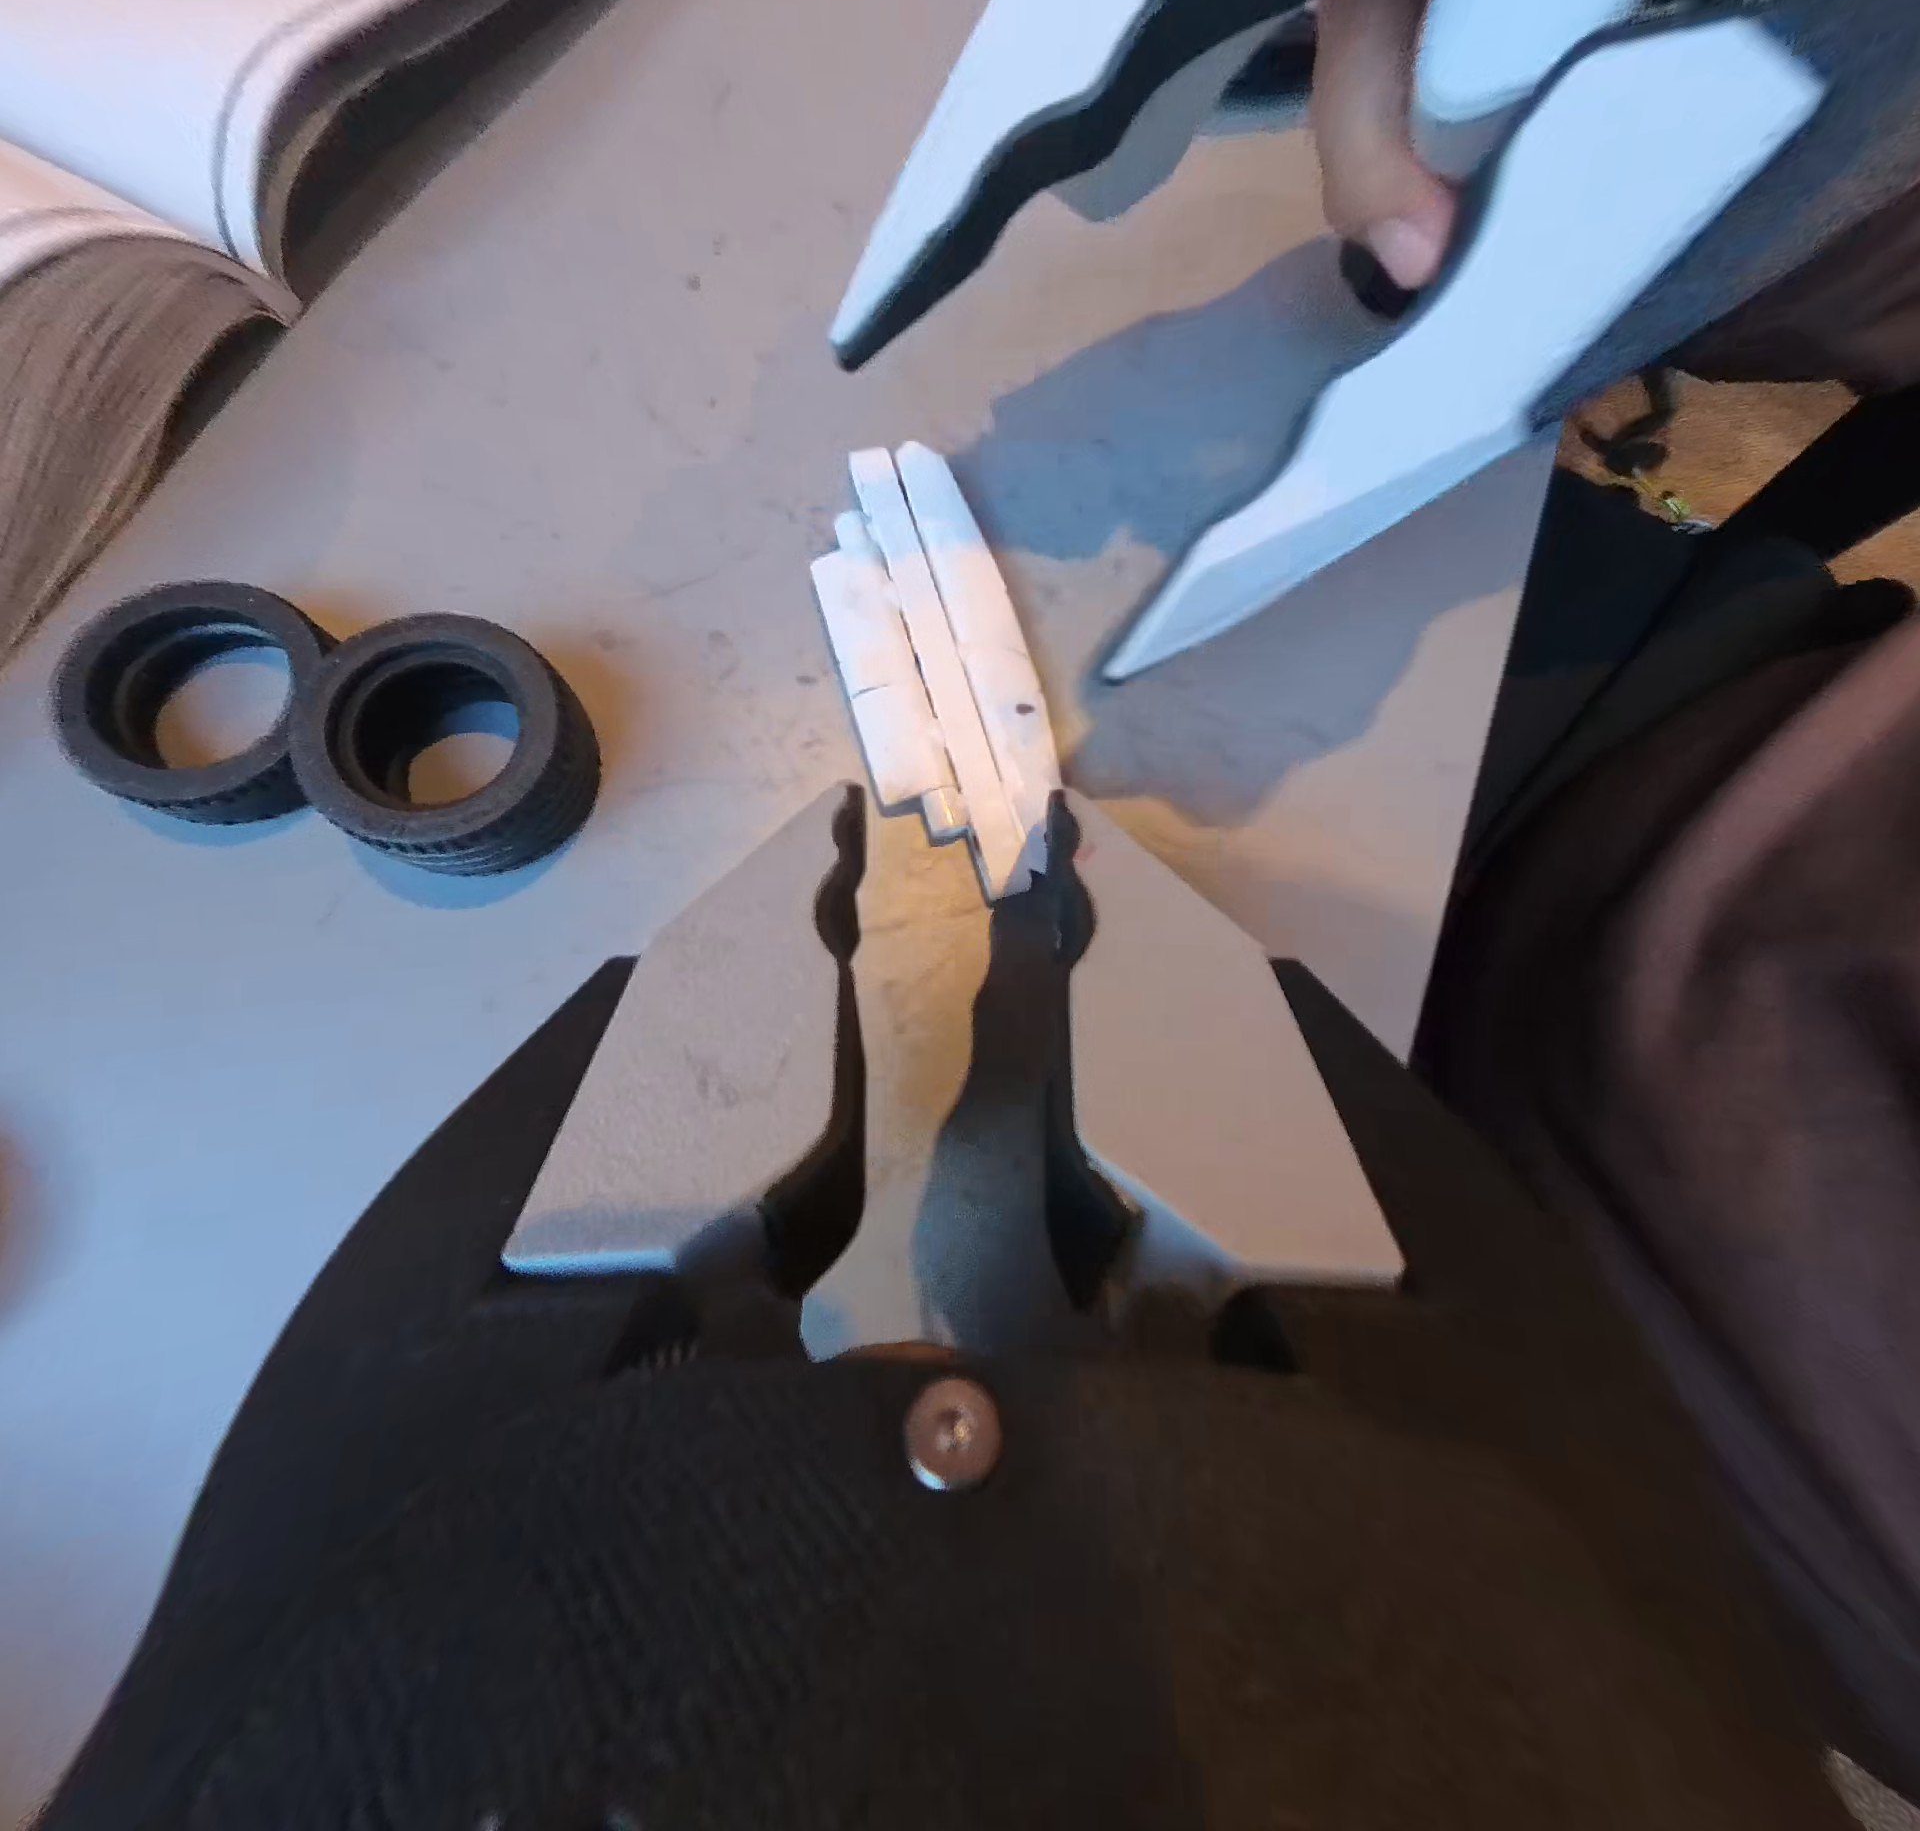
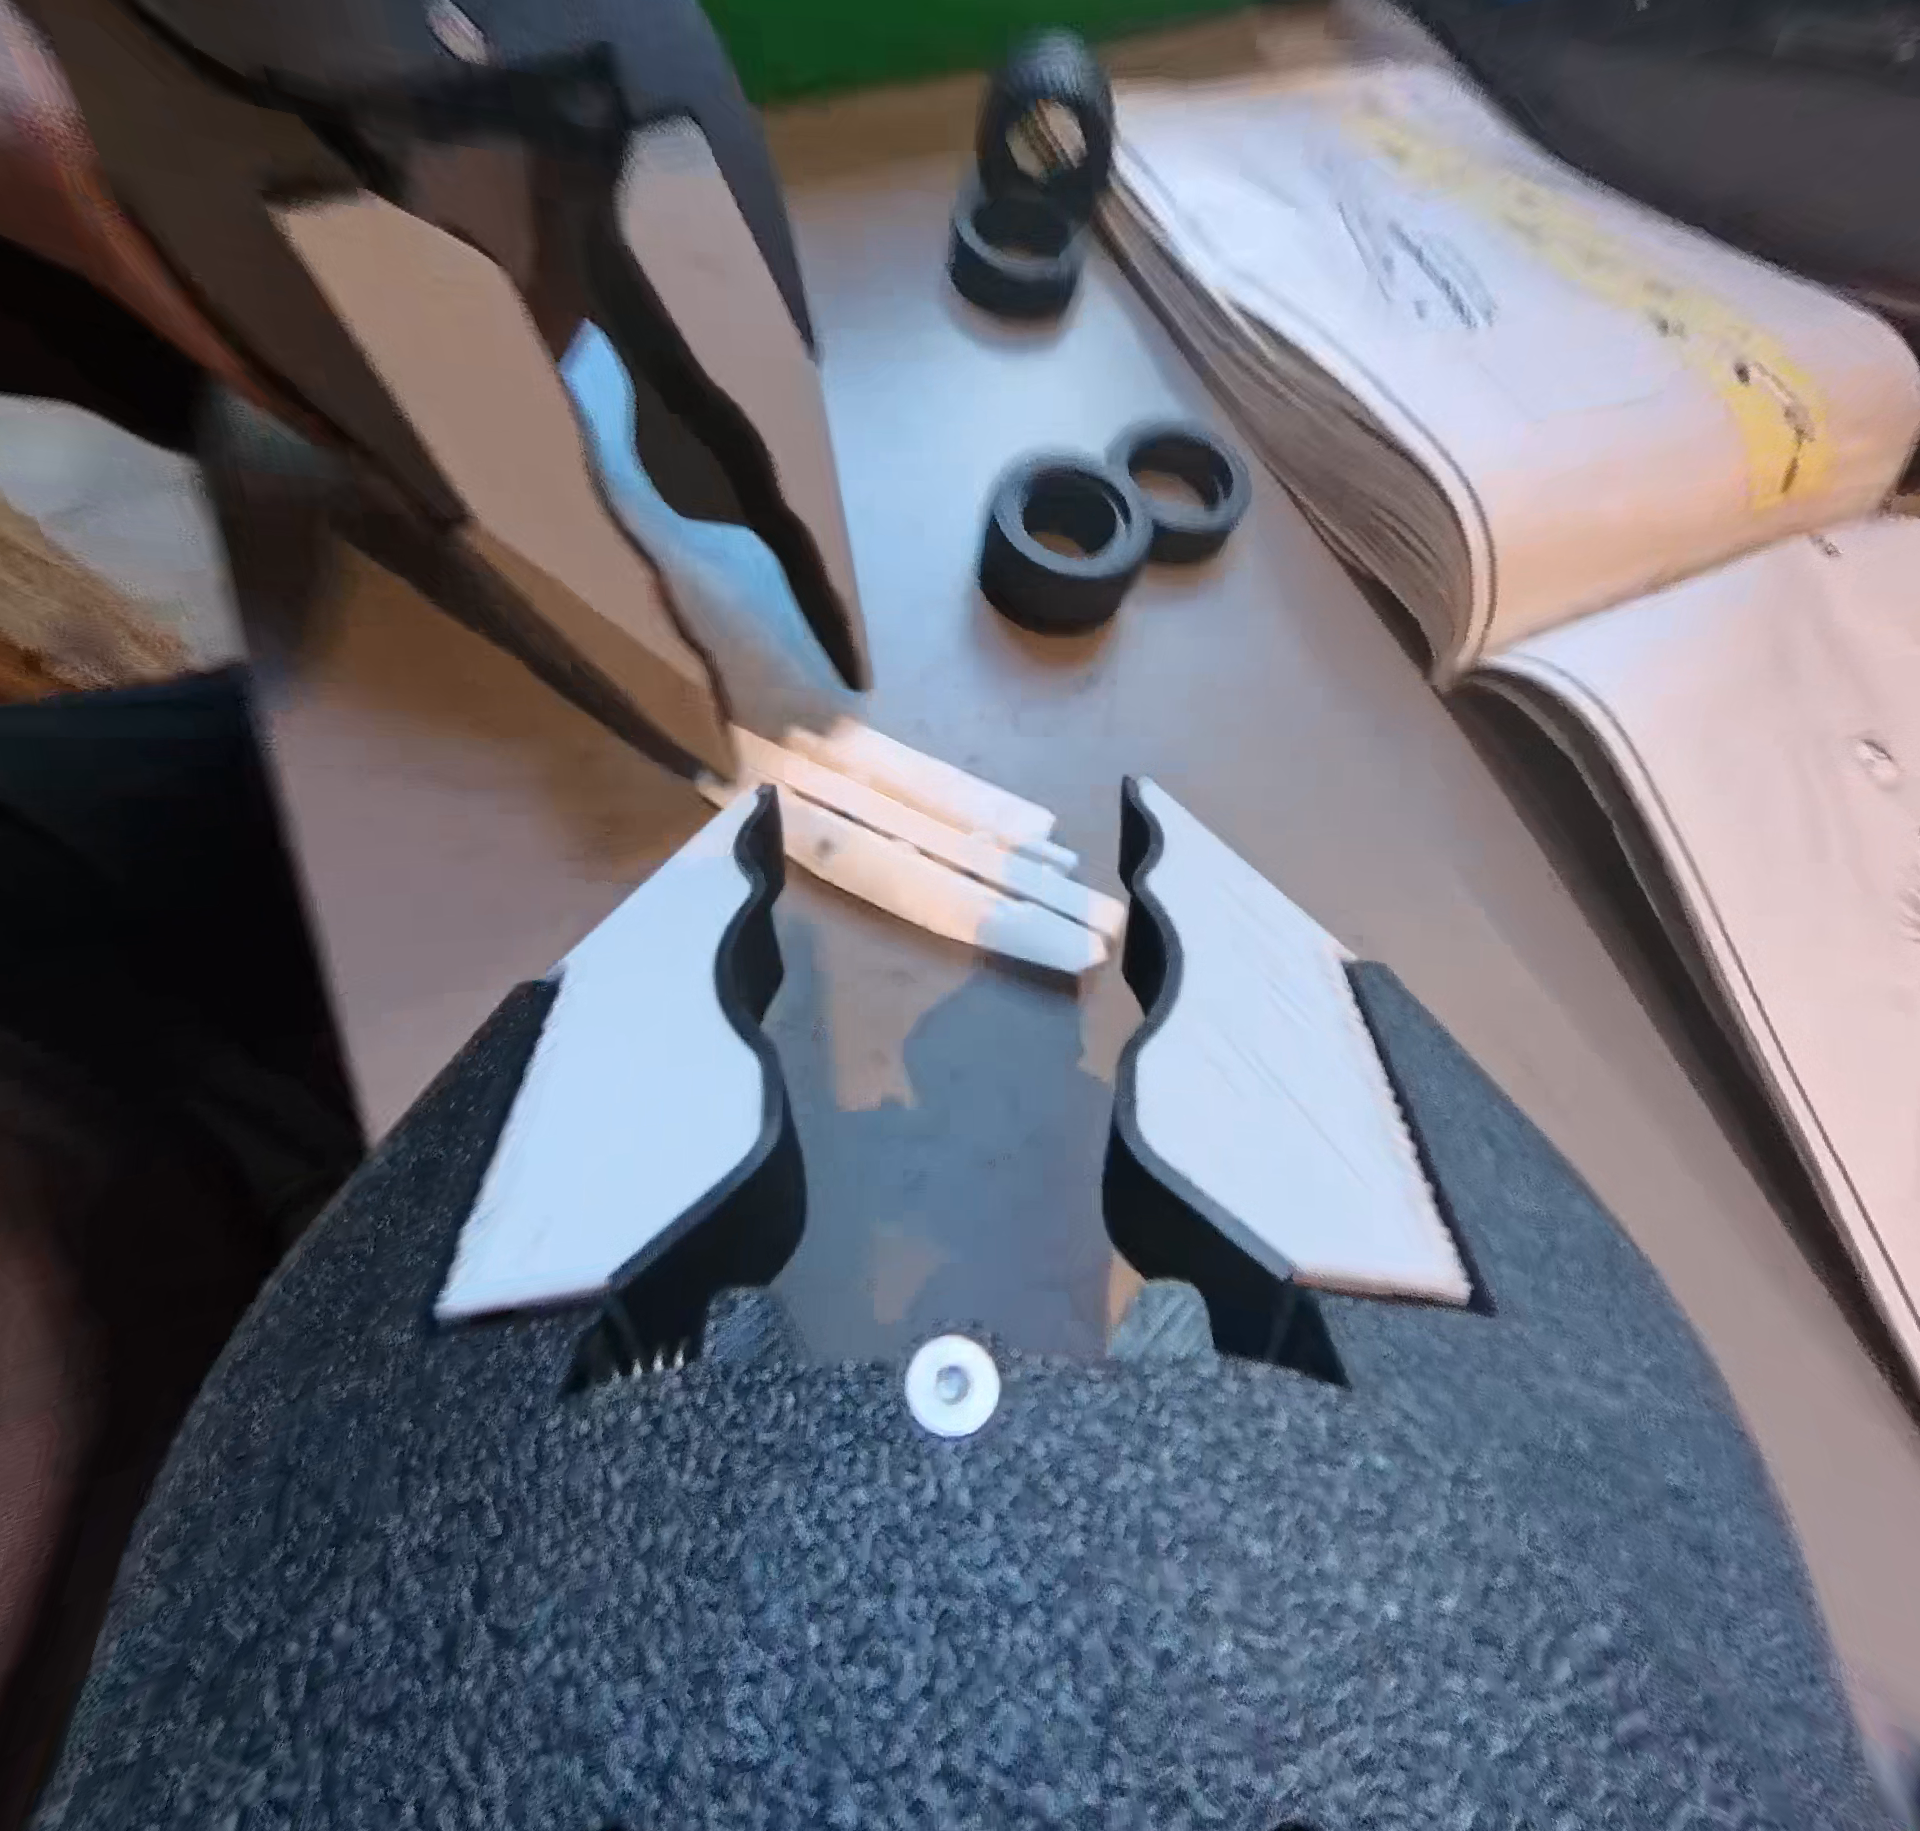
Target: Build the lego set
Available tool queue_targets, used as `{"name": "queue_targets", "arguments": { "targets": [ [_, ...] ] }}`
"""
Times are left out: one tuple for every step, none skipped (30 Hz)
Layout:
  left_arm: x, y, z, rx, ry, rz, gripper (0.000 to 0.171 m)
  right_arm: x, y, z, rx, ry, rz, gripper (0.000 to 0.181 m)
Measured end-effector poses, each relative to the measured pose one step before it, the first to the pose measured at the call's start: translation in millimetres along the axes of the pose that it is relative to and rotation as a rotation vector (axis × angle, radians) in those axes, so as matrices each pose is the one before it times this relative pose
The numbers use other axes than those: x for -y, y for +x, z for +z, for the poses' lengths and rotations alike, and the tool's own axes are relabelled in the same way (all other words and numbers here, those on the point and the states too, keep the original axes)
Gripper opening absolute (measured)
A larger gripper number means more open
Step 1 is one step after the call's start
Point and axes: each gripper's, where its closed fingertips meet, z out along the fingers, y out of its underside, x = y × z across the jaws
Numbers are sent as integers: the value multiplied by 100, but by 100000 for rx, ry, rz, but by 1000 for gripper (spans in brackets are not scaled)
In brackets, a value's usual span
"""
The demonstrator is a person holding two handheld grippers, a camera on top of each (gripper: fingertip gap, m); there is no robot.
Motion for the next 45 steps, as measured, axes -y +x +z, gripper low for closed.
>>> {"name": "queue_targets", "arguments": {
  "targets": [
    [434,-88,-452,1270,1844,1019,31,1011,-722,-752,4895,5593,724,66],
    [671,24,-479,500,2926,548,31,1136,-997,-745,6197,6128,-179,66],
    [983,259,-494,-858,4594,470,31,1033,-1233,-675,7085,5441,-977,63],
    [1292,498,-489,-1947,6319,493,32,727,-1172,-537,6060,3370,-1209,60],
    [1479,842,-449,-3927,7286,293,32,448,-945,-408,4169,1634,-1348,60],
    [1509,1115,-379,-5473,7196,-104,31,299,-822,-338,3048,870,-1245,60],
    [1294,1118,-267,-4960,5856,84,30,250,-778,-321,2531,829,-824,59],
    [954,881,-137,-3118,3897,798,29,251,-639,-341,1507,1100,-504,59],
    [590,752,-6,-2032,1853,1401,28,274,-551,-363,689,1348,-379,59],
    [299,823,137,-2193,257,1721,28,249,-510,-381,376,1336,-7,58],
    [102,700,251,-1243,-866,1670,28,218,-496,-375,349,1189,422,59],
    [-37,512,350,20,-1641,1499,28,216,-536,-371,662,1315,371,59],
    [-41,521,393,-143,-1699,1441,27,225,-611,-357,915,1502,87,59],
    [80,637,375,-843,-861,1892,15,210,-628,-321,867,1495,-96,59],
    [230,732,325,-1225,198,2455,6,167,-546,-318,314,1263,-123,63],
    [241,497,279,247,73,1933,5,121,-434,-367,-252,1043,-336,63],
    [261,704,221,-1464,113,1517,5,130,-453,-461,76,1197,-401,60],
    [250,741,223,-1789,-257,749,5,128,-544,-505,876,1387,21,56],
    [222,592,242,-525,-163,1442,5,137,-565,-480,1403,1345,778,56],
    [220,578,226,-321,-177,2469,5,125,-613,-443,1851,1290,1220,58],
    [247,602,220,-809,-73,1797,5,132,-693,-426,2309,1372,1213,61],
    [241,640,210,-1813,-298,137,5,127,-703,-430,2334,1328,1040,61],
    [112,540,204,-1437,-951,-394,5,60,-670,-387,1906,898,730,63],
    [-189,242,118,331,-2396,370,3,-71,-471,-391,329,75,111,65],
    [-502,-34,-35,2129,-3648,1090,0,-139,-255,-494,-1257,-202,-779,64],
    [-846,-661,-209,5835,-4815,1077,0,106,-402,-735,-384,1379,-1318,49],
    [-915,-220,-279,2303,-3714,345,0,430,-303,-969,-948,3175,-598,44],
    [-1043,-284,-264,1187,-3591,-2902,12,390,203,-1094,-3326,2572,415,45],
    [-1554,-1168,-229,5414,-6798,-4987,31,51,663,-1176,-5051,481,547,50],
    [-1919,-2188,-254,10878,-8907,-4369,35,-163,925,-1263,-5917,-528,251,55],
    [-1929,-2527,-157,12106,-8824,-3432,34,-197,1120,-1346,-6485,-203,405,54],
    [-1542,-1943,57,7700,-7195,-3005,36,-197,1239,-1377,-6611,256,951,53],
    [-751,-867,196,934,-2988,-3696,43,-180,1184,-1328,-5823,631,1372,53],
    [-112,-115,232,-3524,-55,-3966,43,-137,1100,-1254,-4864,1187,1689,51],
    [258,-62,297,-3269,1487,-3198,40,-122,1096,-1157,-4607,1663,1970,49],
    [304,-228,415,-1842,1671,-2316,38,-100,1064,-1043,-4301,1905,2027,48],
    [204,-347,540,-957,514,-2225,37,-48,914,-932,-3516,2024,1941,48],
    [102,-426,648,-143,-777,-1819,38,49,794,-830,-3012,2000,1845,47],
    [49,-535,743,794,-1366,-1090,39,113,723,-773,-2910,1818,1447,47],
    [5,-506,813,958,-1883,-880,42,177,651,-745,-2720,1559,685,47],
    [-79,-155,827,-527,-2578,-437,44,201,629,-764,-2650,1328,70,47],
    [-174,-41,749,-395,-2977,684,45,225,635,-774,-2724,1168,-200,47],
    [-226,-293,660,1634,-2695,1668,45,207,645,-800,-2638,1111,-189,47],
    [-237,-335,527,2035,-2155,1678,47,189,589,-795,-2150,1198,168,47],
    [20,36,360,-474,-252,417,47,162,452,-745,-1230,1216,635,46]
  ]
}}
